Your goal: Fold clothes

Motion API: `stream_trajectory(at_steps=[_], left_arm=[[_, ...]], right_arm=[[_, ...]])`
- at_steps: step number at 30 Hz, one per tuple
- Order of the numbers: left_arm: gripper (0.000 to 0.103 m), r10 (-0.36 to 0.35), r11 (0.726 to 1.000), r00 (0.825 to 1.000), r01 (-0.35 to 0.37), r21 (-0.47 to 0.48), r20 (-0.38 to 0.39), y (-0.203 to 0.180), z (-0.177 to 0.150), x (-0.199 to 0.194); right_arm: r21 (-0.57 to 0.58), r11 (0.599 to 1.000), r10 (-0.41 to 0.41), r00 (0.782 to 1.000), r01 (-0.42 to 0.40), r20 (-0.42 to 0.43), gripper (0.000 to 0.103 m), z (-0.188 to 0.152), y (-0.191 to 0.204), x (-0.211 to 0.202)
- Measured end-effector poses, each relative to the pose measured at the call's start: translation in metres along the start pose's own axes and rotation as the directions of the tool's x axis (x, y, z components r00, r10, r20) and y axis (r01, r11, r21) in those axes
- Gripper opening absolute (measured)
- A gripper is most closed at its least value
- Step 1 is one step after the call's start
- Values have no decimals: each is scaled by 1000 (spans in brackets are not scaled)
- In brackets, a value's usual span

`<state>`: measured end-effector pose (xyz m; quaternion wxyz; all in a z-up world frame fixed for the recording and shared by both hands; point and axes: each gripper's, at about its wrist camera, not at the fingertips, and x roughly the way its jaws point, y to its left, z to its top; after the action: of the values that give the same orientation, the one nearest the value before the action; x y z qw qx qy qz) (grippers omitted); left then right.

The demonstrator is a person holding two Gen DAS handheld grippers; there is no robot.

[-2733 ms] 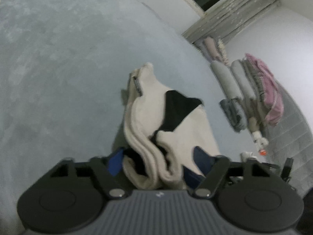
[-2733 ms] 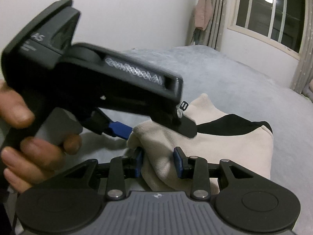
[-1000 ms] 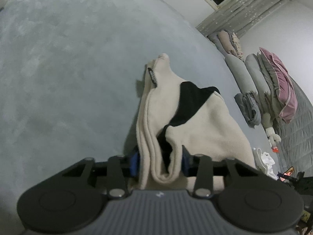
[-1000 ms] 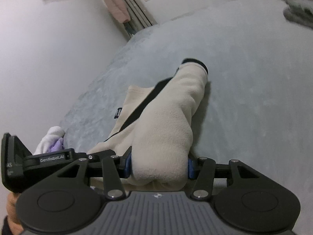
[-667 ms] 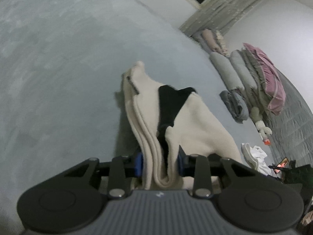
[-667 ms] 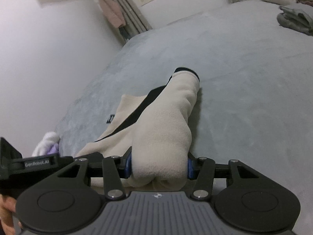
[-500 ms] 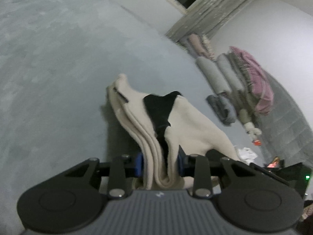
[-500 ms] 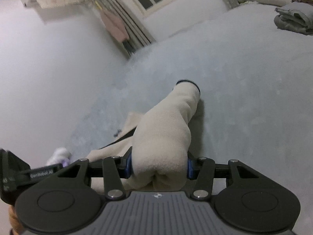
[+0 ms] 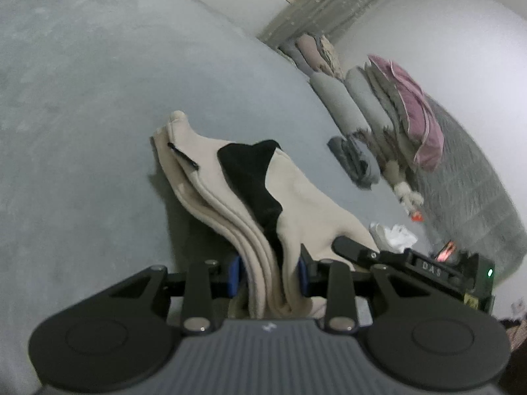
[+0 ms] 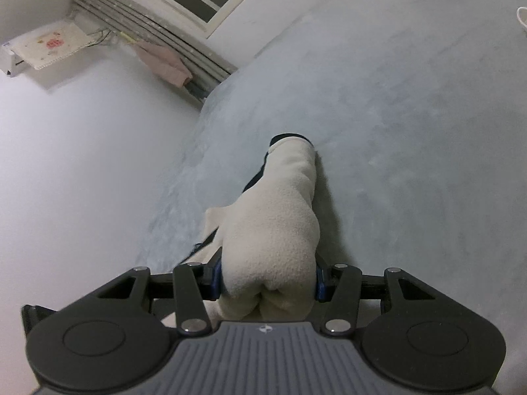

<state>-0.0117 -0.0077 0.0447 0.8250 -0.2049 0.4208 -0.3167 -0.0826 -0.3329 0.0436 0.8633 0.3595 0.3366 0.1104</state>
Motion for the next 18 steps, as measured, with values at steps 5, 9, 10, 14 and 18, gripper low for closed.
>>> stream_trajectory(at_steps=[5, 9, 10, 14, 18], left_arm=[[29, 7, 999, 999, -6, 31, -33, -1, -2, 5], [30, -3, 1000, 999, 4, 17, -41, 1, -7, 7], [30, -1, 1000, 999, 2, 15, -41, 1, -7, 8], [30, -7, 1000, 999, 7, -7, -45, 3, -5, 10], [30, -19, 999, 999, 17, -45, -49, 6, -3, 12]], right_arm=[[-168, 979, -124, 992, 119, -25, 56, -3, 15, 8], [-530, 792, -275, 952, 305, 137, 79, -22, 60, 2], [-613, 699, -298, 929, 368, 218, 81, -31, 72, -1], [-830, 457, -158, 948, 319, 278, 81, -70, 100, -14], [-963, 242, -21, 993, 122, 120, 80, -114, 126, -9]])
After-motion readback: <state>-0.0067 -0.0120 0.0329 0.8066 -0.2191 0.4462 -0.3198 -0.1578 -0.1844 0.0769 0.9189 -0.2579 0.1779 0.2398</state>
